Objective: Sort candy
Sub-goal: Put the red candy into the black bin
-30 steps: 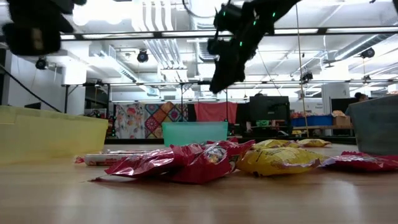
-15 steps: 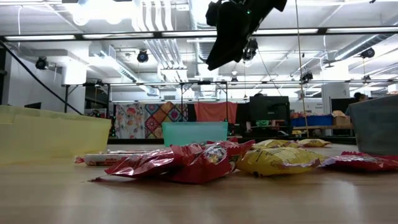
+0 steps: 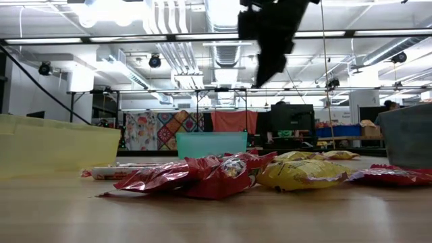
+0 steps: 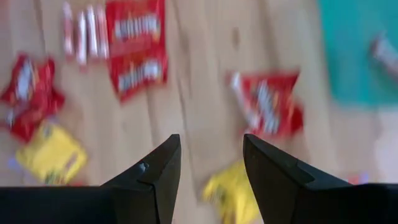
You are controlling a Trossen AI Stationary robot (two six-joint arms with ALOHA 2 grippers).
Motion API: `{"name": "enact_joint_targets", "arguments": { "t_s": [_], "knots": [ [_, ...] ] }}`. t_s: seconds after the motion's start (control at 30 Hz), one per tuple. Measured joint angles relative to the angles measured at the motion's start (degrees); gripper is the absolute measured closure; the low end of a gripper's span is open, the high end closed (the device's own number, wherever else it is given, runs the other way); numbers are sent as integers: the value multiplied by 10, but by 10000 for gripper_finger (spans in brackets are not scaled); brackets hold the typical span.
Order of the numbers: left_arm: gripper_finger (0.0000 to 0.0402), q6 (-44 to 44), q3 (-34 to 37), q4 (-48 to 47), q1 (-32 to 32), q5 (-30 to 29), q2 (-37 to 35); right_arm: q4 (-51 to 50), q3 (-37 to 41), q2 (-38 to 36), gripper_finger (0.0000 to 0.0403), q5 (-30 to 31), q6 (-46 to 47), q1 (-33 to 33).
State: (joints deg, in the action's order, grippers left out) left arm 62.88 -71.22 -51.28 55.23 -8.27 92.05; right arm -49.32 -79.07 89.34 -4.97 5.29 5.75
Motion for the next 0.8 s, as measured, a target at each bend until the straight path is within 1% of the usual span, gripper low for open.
{"name": "enact_joint_targets", "arguments": {
  "t_s": [0.07, 0.17, 0.3, 0.43, 0.57, 0.7, 0.8],
  "knots": [
    [325, -10, 2, -4, -7, -7, -20, -49, 0, 0, 239, 0, 24, -13],
    [325, -17, 7, -17, -19, -42, -51, -117, 0, 0, 239, -1, 58, -39],
    [325, -60, 8, -17, -38, -85, -80, -154, 0, 0, 239, -2, 101, -82],
    [325, -104, 8, -17, -73, -103, -95, -154, 0, 0, 239, -2, 124, -128],
    [325, -153, 9, -27, -101, -103, -97, -142, 0, 0, 239, 1, 128, -168],
    [325, -209, 13, -28, -123, -103, -97, -89, 12, 0, 239, 18, 132, -195],
    [325, -237, 15, -27, -143, -103, -97, -56, 30, 0, 239, 19, 147, -202]
  ]
}}
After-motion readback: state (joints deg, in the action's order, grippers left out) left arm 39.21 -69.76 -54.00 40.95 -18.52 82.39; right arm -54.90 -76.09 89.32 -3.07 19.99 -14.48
